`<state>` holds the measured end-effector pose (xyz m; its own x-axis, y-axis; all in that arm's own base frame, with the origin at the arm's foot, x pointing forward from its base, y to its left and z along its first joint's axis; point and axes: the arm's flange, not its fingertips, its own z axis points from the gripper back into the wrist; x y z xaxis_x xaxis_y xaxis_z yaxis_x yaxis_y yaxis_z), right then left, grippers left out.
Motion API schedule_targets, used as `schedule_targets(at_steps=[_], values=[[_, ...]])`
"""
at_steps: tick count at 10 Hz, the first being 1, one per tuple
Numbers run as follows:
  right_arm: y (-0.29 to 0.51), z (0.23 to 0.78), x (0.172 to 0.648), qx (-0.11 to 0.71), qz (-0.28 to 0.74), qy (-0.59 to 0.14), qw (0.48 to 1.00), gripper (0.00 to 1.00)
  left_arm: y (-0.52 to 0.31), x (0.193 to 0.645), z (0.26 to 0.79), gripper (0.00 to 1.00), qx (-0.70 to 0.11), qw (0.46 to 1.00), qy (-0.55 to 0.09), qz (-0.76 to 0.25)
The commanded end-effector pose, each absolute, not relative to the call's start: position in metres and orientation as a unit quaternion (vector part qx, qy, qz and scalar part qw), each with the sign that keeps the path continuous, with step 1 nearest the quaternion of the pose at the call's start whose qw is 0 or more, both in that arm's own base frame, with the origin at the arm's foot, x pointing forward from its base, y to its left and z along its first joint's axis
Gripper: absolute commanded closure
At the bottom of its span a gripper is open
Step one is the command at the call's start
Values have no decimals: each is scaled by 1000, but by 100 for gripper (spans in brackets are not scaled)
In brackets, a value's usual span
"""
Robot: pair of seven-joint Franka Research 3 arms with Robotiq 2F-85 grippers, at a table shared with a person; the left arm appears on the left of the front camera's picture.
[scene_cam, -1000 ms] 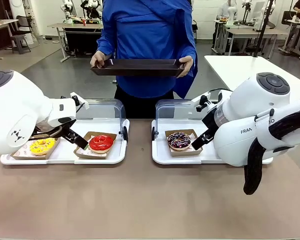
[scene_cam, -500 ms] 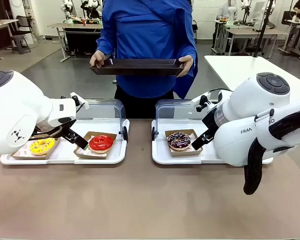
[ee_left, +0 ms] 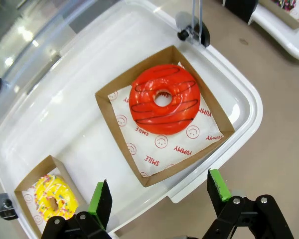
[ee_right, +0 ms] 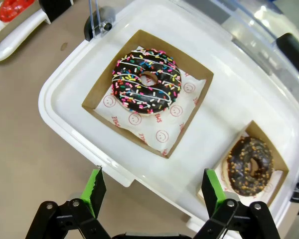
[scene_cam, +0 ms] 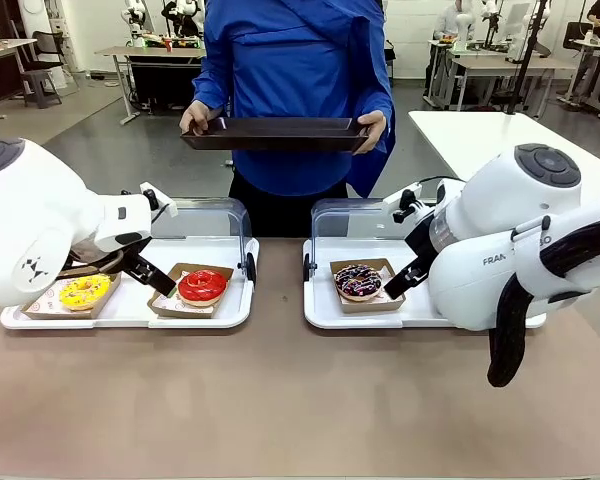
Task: Provide the desired donut to the person.
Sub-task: Pick up and lift the Paper togo box containing the Donut pointed at by the person.
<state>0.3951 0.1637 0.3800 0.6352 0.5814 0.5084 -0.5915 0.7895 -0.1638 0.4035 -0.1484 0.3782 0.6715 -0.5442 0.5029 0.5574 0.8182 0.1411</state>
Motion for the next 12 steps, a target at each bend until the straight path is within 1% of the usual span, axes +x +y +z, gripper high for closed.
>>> schedule_targets(at_steps=[1,2,4,5,7,9,12], values=[[100,427,369,49,378,-261,887,0,-99,375,423,0,-51,908,-264,-322],[63,447,355,101,448,-265,848,0,-63,366,444,0,-85,917,-242,-306],[6,469,328,118,480,-289,820,0,-12,329,464,0,-144,912,-218,-315],[-22,483,318,142,471,-328,807,0,17,316,476,0,-178,904,-217,-323],[-59,499,304,161,467,-358,792,0,41,297,490,0,-193,886,-235,-349],[-68,510,296,163,459,-385,784,0,45,298,502,0,-195,876,-268,-350],[-72,514,295,169,447,-409,777,0,46,298,517,0,-191,869,-295,-349]])
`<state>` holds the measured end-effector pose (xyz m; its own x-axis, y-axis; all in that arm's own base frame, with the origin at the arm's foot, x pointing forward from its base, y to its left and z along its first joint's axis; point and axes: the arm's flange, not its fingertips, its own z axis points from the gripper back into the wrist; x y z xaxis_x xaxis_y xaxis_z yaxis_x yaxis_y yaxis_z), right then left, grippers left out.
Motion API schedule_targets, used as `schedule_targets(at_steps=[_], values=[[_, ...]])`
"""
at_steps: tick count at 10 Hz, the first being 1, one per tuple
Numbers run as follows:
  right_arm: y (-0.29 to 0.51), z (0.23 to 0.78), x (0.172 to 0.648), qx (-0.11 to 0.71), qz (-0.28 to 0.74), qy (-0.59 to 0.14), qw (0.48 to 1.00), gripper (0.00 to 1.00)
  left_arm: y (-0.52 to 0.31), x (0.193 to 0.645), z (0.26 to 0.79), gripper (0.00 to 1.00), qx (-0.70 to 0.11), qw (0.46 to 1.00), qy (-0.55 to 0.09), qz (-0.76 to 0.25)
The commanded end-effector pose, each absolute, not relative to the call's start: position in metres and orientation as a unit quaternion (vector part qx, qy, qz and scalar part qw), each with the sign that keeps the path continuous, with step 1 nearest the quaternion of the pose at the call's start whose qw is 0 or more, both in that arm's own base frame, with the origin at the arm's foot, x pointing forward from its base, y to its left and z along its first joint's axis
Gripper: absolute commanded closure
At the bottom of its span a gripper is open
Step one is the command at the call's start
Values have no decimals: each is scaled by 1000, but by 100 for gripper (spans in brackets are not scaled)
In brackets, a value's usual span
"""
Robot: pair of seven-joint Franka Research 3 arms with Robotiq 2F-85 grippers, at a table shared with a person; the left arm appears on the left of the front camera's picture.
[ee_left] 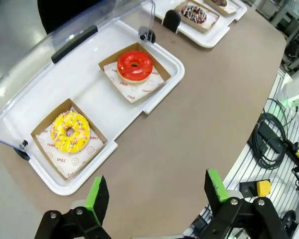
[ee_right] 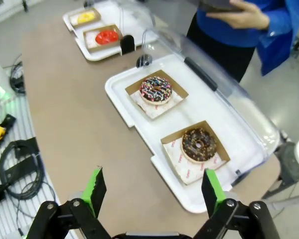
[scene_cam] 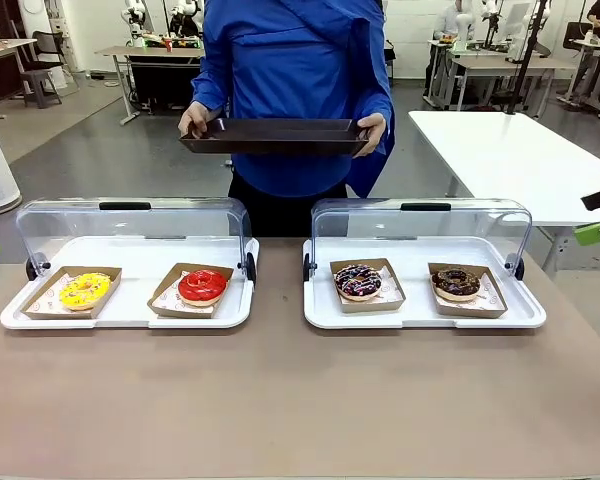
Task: Provide the desired donut to the person.
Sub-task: Pick up and lift the Paper togo box containing the Donut pointed at by the person.
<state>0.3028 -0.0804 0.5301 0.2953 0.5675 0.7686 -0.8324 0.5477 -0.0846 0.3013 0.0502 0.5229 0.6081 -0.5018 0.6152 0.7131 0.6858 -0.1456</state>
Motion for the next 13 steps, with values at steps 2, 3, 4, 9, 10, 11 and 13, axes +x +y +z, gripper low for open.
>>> schedule_targets(at_steps=[2,3,4,9,10,11,13], values=[[-73,518,293,172,438,-443,763,0,46,299,528,0,-196,857,-340,-334],[-73,521,290,166,433,-463,755,0,46,299,532,0,-195,851,-353,-336],[-73,523,289,165,436,-466,752,0,46,298,534,0,-196,848,-361,-336],[-68,528,290,157,441,-471,748,0,48,303,540,0,-201,839,-375,-339],[-67,529,291,155,444,-470,747,0,48,305,540,0,-201,838,-374,-343],[-65,531,291,153,447,-472,744,0,49,307,542,0,-201,836,-380,-343],[-63,534,289,144,456,-485,732,0,51,305,543,0,-202,831,-392,-339]])
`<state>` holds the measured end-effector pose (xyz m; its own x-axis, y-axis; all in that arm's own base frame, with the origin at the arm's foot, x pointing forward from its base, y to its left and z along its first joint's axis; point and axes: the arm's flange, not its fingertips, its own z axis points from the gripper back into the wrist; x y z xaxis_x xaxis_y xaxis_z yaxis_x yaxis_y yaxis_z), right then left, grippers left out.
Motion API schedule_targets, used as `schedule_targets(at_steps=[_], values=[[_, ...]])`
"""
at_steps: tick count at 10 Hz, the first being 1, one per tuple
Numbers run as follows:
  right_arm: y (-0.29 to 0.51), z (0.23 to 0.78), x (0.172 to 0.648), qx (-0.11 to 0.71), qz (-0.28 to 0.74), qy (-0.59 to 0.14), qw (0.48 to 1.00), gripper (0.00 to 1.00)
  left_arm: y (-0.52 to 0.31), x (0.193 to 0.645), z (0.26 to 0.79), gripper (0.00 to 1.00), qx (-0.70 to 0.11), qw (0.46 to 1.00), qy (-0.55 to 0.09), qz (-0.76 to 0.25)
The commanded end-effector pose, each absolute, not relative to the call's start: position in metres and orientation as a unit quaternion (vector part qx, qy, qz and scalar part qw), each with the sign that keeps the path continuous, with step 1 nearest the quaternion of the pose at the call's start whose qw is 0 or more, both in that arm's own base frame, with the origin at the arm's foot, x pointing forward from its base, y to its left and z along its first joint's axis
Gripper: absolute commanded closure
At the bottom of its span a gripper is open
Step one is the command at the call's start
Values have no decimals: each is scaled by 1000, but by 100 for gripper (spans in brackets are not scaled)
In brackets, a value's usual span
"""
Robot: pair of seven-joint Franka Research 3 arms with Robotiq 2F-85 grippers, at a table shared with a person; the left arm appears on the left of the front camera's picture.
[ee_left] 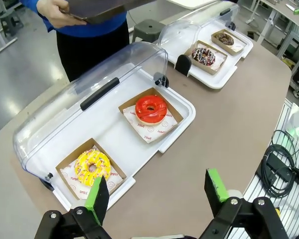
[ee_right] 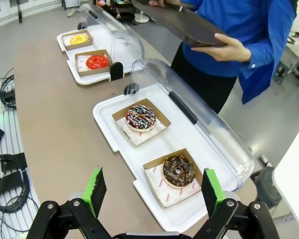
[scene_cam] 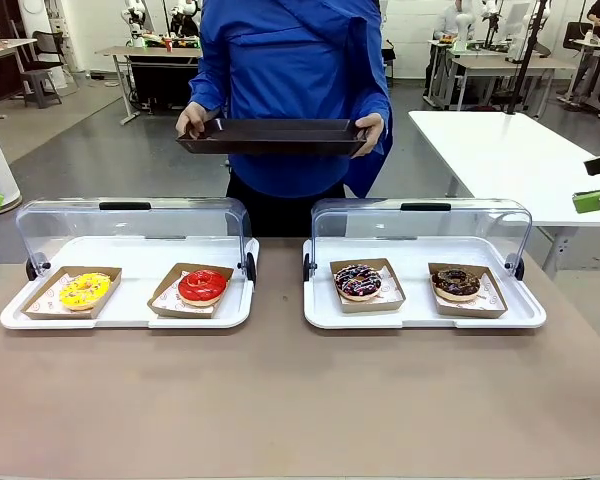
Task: Provide the desired donut to the person.
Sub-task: Pick up and lift the Paper togo box containing the Donut pointed at by the person.
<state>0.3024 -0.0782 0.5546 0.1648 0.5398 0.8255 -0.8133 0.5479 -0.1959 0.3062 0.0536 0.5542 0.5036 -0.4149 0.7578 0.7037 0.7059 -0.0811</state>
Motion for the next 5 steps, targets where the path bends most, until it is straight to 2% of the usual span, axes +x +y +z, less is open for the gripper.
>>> schedule_targets(at_steps=[1,3,4,5], values=[[-61,535,289,143,457,-488,730,0,51,305,545,0,-201,829,-399,-336],[-44,526,296,146,471,-487,721,0,43,312,537,0,-204,815,-418,-346],[-76,559,302,142,456,-472,741,0,55,308,558,0,-195,841,-387,-324],[-76,559,302,142,456,-472,741,0,55,308,558,0,-195,841,-387,-324]])
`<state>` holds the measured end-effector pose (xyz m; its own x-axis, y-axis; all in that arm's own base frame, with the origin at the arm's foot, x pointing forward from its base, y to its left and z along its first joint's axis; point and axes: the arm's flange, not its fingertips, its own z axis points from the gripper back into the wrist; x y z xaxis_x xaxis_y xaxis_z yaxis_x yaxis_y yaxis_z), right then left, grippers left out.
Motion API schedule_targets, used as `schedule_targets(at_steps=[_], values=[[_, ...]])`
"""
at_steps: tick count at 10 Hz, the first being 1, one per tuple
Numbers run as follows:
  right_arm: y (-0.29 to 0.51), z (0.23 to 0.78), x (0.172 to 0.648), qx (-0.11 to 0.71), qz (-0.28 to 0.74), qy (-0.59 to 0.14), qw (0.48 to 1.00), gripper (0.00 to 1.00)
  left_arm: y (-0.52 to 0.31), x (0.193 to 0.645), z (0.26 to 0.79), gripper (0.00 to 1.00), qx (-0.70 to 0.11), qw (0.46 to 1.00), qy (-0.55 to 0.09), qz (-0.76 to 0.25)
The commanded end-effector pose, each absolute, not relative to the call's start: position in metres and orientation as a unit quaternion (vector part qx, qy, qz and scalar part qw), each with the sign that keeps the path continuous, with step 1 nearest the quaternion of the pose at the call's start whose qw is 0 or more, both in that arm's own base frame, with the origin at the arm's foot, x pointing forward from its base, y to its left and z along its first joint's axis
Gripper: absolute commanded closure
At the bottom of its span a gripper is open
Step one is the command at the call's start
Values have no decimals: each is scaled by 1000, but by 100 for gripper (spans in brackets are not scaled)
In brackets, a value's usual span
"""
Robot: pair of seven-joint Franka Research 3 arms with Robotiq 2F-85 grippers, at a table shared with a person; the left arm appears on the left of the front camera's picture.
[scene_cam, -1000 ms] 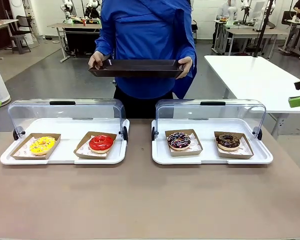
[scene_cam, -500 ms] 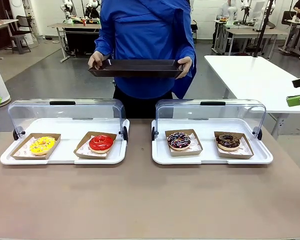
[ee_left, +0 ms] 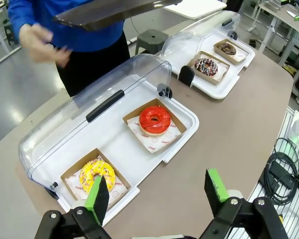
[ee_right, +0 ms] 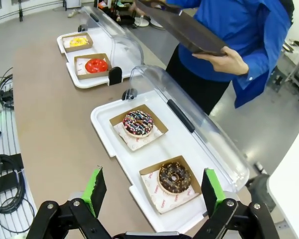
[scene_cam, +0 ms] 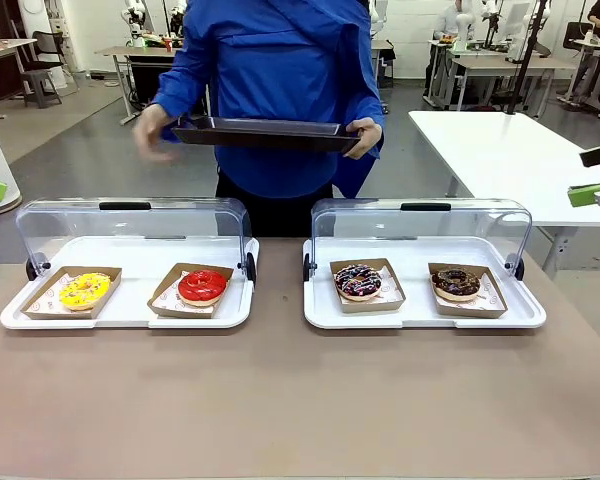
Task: Provide the desired donut to the person.
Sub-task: Pick up and lift the Paper togo box containing the Donut pointed at by the person.
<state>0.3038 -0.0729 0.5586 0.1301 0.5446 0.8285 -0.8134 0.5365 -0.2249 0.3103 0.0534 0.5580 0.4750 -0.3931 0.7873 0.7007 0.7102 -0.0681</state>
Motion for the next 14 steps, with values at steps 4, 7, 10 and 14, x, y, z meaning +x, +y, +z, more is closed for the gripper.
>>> schedule_targets(at_steps=[4,7,10,14], values=[[-76,559,302,142,456,-472,741,0,55,308,558,0,-195,841,-387,-324],[-76,559,302,142,456,-472,741,0,55,308,558,0,-195,841,-387,-324],[-76,559,302,142,456,-472,741,0,55,308,558,0,-195,841,-387,-324],[-76,559,302,142,456,-472,741,0,55,308,558,0,-195,841,-387,-324]])
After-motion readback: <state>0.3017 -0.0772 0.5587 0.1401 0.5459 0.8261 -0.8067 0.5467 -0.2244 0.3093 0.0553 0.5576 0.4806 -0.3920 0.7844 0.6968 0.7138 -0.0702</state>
